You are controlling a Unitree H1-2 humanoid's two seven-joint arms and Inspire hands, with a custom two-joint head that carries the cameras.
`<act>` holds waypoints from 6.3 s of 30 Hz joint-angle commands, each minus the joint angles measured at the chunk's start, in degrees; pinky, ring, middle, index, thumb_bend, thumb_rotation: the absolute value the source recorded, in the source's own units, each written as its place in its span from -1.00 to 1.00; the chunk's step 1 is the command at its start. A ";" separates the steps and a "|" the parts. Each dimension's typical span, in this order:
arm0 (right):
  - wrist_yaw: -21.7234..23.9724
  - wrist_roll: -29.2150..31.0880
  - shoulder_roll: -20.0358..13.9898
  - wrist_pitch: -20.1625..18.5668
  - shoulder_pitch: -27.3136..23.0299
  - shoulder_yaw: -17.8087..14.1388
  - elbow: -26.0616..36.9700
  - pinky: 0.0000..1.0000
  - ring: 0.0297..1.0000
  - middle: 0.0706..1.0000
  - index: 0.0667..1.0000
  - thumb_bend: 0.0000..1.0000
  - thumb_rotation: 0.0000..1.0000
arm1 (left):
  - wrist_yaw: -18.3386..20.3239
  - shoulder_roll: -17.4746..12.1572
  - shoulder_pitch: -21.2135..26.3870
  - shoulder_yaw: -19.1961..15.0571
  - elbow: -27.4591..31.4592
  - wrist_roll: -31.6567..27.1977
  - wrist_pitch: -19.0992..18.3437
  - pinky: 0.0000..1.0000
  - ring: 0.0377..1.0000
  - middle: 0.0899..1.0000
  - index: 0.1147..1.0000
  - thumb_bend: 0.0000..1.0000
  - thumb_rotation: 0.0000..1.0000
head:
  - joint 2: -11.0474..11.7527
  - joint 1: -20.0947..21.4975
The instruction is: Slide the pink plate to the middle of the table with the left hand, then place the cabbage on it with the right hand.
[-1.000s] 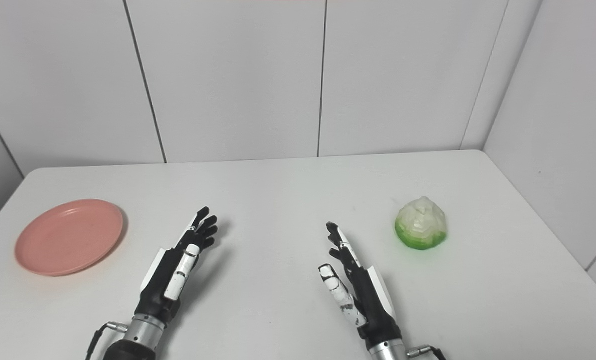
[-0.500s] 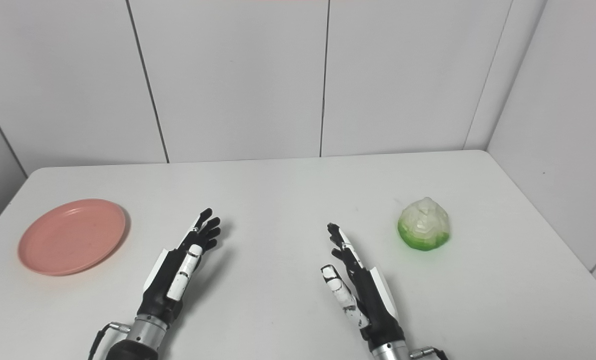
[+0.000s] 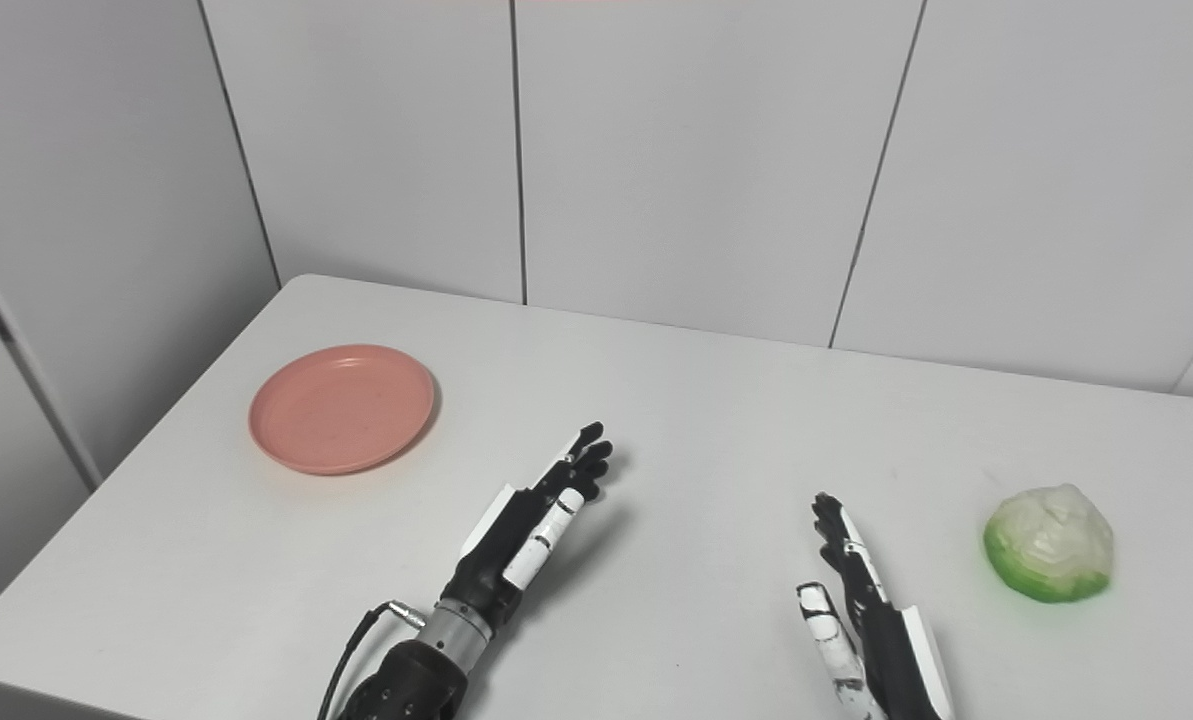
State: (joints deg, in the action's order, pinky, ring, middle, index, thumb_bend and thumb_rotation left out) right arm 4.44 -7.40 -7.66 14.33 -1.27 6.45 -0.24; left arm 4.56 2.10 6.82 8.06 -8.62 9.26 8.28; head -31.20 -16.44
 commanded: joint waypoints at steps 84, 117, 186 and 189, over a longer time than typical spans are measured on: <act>0.26 -0.89 -0.53 0.15 0.04 -1.73 -4.08 0.86 0.90 0.89 0.88 -0.48 1.00 | -2.70 -14.16 20.19 -19.86 10.56 -12.34 -14.10 0.88 0.85 0.85 0.82 -0.07 1.00 | 0.76 -1.06; 0.77 0.02 -0.99 -0.17 0.59 -2.05 -2.55 0.87 0.89 0.89 0.89 -0.52 1.00 | -3.53 -26.30 22.44 -30.09 -3.27 -21.16 -12.22 0.82 0.80 0.80 0.76 -0.07 0.91 | -0.01 -3.54; 1.15 1.01 -0.55 -2.58 1.09 -2.16 -0.32 0.89 0.90 0.90 0.90 -0.49 1.00 | -2.95 -26.63 27.99 -27.08 -45.48 -23.18 -0.57 0.74 0.78 0.77 0.77 -0.19 1.00 | -1.64 -3.13; 1.08 0.80 -0.40 -3.46 1.23 -2.09 0.21 0.91 0.91 0.90 0.90 -0.48 1.00 | -2.53 -26.22 28.85 -26.97 -48.13 -23.32 0.49 0.72 0.77 0.77 0.76 -0.17 1.00 | -1.76 -2.99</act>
State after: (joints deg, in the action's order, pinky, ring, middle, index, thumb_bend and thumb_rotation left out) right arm 5.91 -6.45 -7.60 12.33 -0.92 5.07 1.65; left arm 1.10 -24.33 34.13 -19.75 -55.28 -13.71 9.86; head -32.96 -19.34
